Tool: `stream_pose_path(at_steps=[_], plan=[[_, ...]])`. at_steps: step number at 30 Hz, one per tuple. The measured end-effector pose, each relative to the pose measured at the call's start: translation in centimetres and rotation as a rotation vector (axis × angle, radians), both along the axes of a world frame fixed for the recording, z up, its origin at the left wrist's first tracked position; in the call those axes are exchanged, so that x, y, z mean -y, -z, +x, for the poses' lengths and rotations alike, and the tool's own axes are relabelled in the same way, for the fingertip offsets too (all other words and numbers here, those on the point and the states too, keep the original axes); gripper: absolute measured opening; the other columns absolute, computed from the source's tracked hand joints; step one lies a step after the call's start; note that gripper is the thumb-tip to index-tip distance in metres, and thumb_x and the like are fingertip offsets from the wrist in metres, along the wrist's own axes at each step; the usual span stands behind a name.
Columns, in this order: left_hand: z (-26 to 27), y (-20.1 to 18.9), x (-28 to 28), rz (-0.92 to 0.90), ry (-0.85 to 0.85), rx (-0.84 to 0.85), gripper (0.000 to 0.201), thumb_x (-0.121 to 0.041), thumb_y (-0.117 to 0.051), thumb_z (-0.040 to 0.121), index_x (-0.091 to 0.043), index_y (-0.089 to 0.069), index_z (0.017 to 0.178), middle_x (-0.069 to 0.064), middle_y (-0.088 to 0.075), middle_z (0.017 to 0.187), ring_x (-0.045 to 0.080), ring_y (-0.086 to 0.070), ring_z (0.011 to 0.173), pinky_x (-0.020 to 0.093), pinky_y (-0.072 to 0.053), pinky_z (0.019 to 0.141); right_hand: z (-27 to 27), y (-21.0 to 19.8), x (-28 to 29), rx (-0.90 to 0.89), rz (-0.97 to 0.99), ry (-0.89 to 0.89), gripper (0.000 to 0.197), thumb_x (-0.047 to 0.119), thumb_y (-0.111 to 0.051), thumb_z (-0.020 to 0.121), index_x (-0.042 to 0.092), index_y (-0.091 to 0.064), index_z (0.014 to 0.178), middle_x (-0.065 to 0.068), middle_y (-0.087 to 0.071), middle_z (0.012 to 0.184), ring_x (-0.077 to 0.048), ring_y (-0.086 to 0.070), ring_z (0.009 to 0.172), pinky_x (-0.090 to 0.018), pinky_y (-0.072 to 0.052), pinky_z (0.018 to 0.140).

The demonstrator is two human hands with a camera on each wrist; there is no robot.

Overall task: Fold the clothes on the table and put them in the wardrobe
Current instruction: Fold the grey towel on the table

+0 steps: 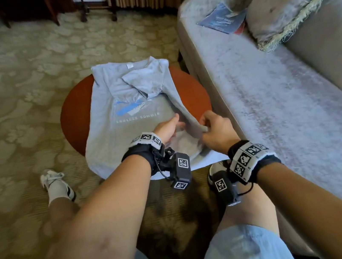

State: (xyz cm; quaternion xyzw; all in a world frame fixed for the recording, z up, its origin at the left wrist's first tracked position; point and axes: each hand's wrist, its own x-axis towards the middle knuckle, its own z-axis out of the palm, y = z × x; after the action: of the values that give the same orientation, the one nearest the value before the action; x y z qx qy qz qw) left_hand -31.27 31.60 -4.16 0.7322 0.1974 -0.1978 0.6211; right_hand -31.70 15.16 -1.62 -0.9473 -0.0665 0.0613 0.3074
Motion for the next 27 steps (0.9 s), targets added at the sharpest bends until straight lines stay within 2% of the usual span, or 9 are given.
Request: stream_pose_path(at_steps=[4, 6, 8, 10, 13, 18, 23, 25, 27], plan=[[0.4, -0.5, 0.7, -0.058, -0.087, -0.056, 0.076, -0.074, -0.031, 0.087, -0.015, -0.058, 0.127, 0.007, -0.062, 0.122, 0.022, -0.057, 0.108, 0.033, -0.044, 0.081, -0.9, -0.3, -1.1, -0.081, -0.104, -0.251, 0.027, 0.017, -0.069, 0.082, 0.02, -0.066, 0.108, 0.002, -0.064, 0.097, -0.018, -0.061, 0.093, -0.025, -0.047, 0.077], [0.2, -0.7, 0.7, 0.003, -0.106, -0.042, 0.06, -0.065, -0.05, 0.086, -0.012, -0.063, 0.109, 0.01, -0.066, 0.103, 0.023, -0.062, 0.094, 0.034, -0.051, 0.081, -1.1, -0.3, -1.6, -0.172, -0.156, -0.338, 0.035, 0.02, -0.068, 0.085, 0.022, -0.066, 0.12, 0.001, -0.067, 0.109, -0.014, -0.061, 0.1, -0.022, -0.045, 0.083], [0.1, -0.6, 0.1, 0.173, -0.071, 0.018, 0.027, -0.034, -0.066, 0.086, -0.009, -0.06, 0.076, 0.008, -0.062, 0.072, 0.021, -0.06, 0.067, 0.028, -0.05, 0.063, -1.2, -0.2, -2.0, -0.245, -0.193, -0.386, 0.044, 0.019, -0.069, 0.083, 0.024, -0.064, 0.126, 0.0, -0.066, 0.119, -0.018, -0.061, 0.108, -0.026, -0.048, 0.09], [0.1, -0.1, -0.5, 0.351, -0.004, 0.059, 0.028, -0.013, -0.066, 0.082, -0.009, -0.053, 0.058, 0.006, -0.055, 0.059, 0.018, -0.052, 0.054, 0.024, -0.041, 0.05, -1.2, -0.3, -2.1, -0.324, -0.172, -0.349, 0.044, 0.016, -0.074, 0.08, 0.022, -0.065, 0.122, -0.002, -0.065, 0.115, -0.02, -0.061, 0.103, -0.028, -0.052, 0.085], [0.0, 0.6, -0.8, 0.386, 0.019, 0.091, 0.035, -0.01, -0.064, 0.082, -0.011, -0.045, 0.052, 0.006, -0.046, 0.055, 0.019, -0.044, 0.053, 0.025, -0.036, 0.053, -1.7, -0.4, -1.7, -0.579, -0.092, -0.29, 0.033, 0.011, -0.076, 0.08, 0.014, -0.062, 0.11, -0.005, -0.066, 0.097, -0.019, -0.065, 0.082, -0.026, -0.056, 0.067], [0.0, 0.8, -0.9, 0.359, 0.041, 0.095, 0.021, -0.013, -0.069, 0.084, -0.003, -0.062, 0.067, 0.012, -0.063, 0.072, 0.025, -0.06, 0.068, 0.029, -0.049, 0.068, -2.5, 0.2, -0.5, -0.846, -0.14, -0.384, 0.018, 0.016, -0.071, 0.087, 0.004, -0.073, 0.099, -0.007, -0.072, 0.08, -0.016, -0.056, 0.065, -0.022, -0.048, 0.059], [-0.2, 0.5, -1.3, 0.347, 0.04, 0.118, 0.018, 0.002, -0.073, 0.076, -0.007, -0.068, 0.091, 0.01, -0.068, 0.097, 0.026, -0.065, 0.091, 0.03, -0.053, 0.079, -1.8, 1.2, 0.2, -0.819, 0.051, -0.139, 0.011, 0.009, -0.065, 0.089, 0.002, -0.062, 0.081, -0.007, -0.055, 0.067, -0.014, -0.046, 0.051, -0.027, -0.042, 0.054], [-0.5, 0.4, -1.7, 0.302, -0.015, 0.1, 0.024, 0.007, -0.073, 0.073, -0.007, -0.066, 0.091, 0.012, -0.066, 0.097, 0.028, -0.065, 0.092, 0.035, -0.056, 0.084, -1.6, 1.6, 0.2, -0.655, -0.016, -0.094, 0.011, 0.014, -0.066, 0.09, 0.01, -0.061, 0.081, -0.003, -0.056, 0.074, -0.015, -0.054, 0.064, -0.031, -0.05, 0.067], [-0.5, 0.4, -2.2, 0.197, -0.09, 0.066, 0.038, 0.013, -0.07, 0.075, -0.006, -0.063, 0.106, 0.016, -0.065, 0.105, 0.03, -0.065, 0.096, 0.039, -0.057, 0.086, -1.7, 1.7, 0.1, -0.537, -0.048, -0.084, 0.015, 0.018, -0.066, 0.09, 0.01, -0.064, 0.103, 0.0, -0.058, 0.094, -0.018, -0.056, 0.091, -0.03, -0.047, 0.082]])
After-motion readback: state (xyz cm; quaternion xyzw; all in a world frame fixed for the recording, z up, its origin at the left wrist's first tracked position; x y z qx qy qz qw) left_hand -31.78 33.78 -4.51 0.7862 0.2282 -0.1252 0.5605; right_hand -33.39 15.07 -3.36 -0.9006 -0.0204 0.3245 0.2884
